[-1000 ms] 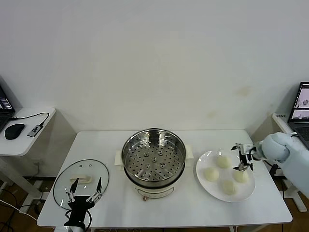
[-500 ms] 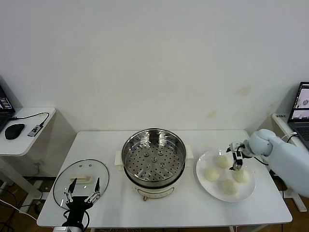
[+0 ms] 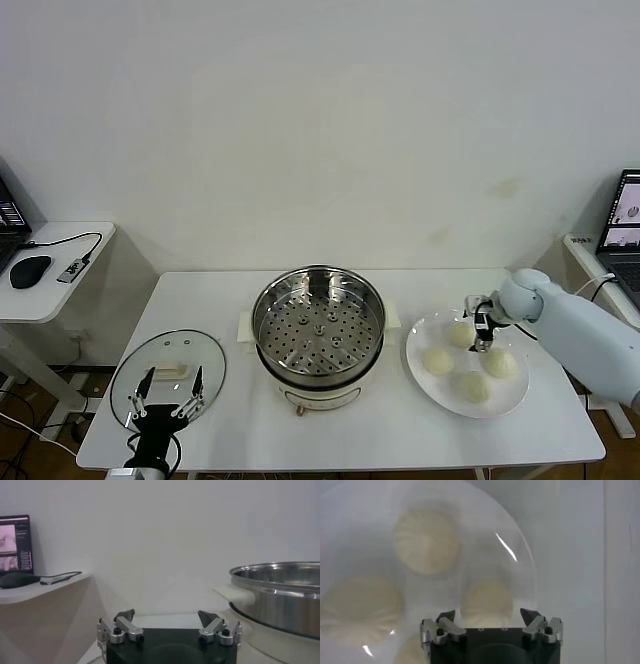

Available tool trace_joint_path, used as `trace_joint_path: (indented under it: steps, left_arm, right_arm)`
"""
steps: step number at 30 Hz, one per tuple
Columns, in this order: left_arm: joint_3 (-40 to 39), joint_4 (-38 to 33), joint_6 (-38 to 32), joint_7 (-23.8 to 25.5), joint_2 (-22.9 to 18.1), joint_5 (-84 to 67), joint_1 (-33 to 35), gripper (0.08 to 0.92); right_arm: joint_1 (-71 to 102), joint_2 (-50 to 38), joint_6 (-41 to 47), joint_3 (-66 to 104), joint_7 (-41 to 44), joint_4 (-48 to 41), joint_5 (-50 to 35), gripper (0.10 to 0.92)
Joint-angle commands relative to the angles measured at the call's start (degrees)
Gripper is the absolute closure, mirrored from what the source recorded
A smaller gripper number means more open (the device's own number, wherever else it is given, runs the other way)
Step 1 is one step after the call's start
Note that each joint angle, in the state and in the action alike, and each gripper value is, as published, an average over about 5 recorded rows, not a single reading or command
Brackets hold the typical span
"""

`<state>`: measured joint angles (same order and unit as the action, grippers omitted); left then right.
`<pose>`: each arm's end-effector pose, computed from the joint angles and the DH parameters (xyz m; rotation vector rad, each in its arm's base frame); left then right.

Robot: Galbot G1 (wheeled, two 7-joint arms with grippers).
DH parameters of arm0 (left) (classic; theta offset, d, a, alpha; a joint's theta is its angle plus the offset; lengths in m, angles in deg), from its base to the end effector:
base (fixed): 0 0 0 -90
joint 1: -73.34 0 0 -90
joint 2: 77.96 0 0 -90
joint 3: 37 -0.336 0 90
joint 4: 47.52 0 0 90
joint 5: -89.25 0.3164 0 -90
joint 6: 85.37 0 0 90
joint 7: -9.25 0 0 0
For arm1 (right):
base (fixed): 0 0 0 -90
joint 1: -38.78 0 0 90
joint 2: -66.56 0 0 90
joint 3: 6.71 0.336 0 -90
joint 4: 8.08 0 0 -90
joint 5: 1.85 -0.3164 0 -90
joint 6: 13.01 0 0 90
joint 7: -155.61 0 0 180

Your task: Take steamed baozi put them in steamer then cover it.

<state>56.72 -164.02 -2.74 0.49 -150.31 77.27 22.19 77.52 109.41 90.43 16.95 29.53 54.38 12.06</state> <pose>0.1071 0.0766 -0.3175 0.0880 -3.0587 -0.1325 0.4732 -0.1788 -0.2353 1.0352 -1.4759 1.3987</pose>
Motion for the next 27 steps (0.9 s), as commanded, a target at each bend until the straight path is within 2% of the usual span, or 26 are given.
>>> trace_joint_path:
  steps: [1,11,18,27]
  left_arm:
    - [0.08,-0.07,0.02,0.03,0.01,0.06,-0.13,0.177]
    - [0.38,-0.2,0.0,-0.02,0.15,-0.1,-0.13,0.177]
    - [0.41,-0.2,0.34,0.08,0.48,-0.59,-0.21,0.177]
    - [0.07,-0.03,0.41,0.39,1.2,-1.7,-0.72,0.177]
  right_arm:
    - [-0.39,1.27,-0.01,-0.4,-0.02,-1.97,0.59,0.312]
    - [-1.21,0.41,0.19,-1.27,0.81,-0.68,-0.33,0.485]
    - [-7.94,-5.07,1.13,-7.18,2.53,7.08,-5.73,0.499]
    - [-27.02,-11.81,2.22,-19.94,5.24,16.42,-18.94,0.499]
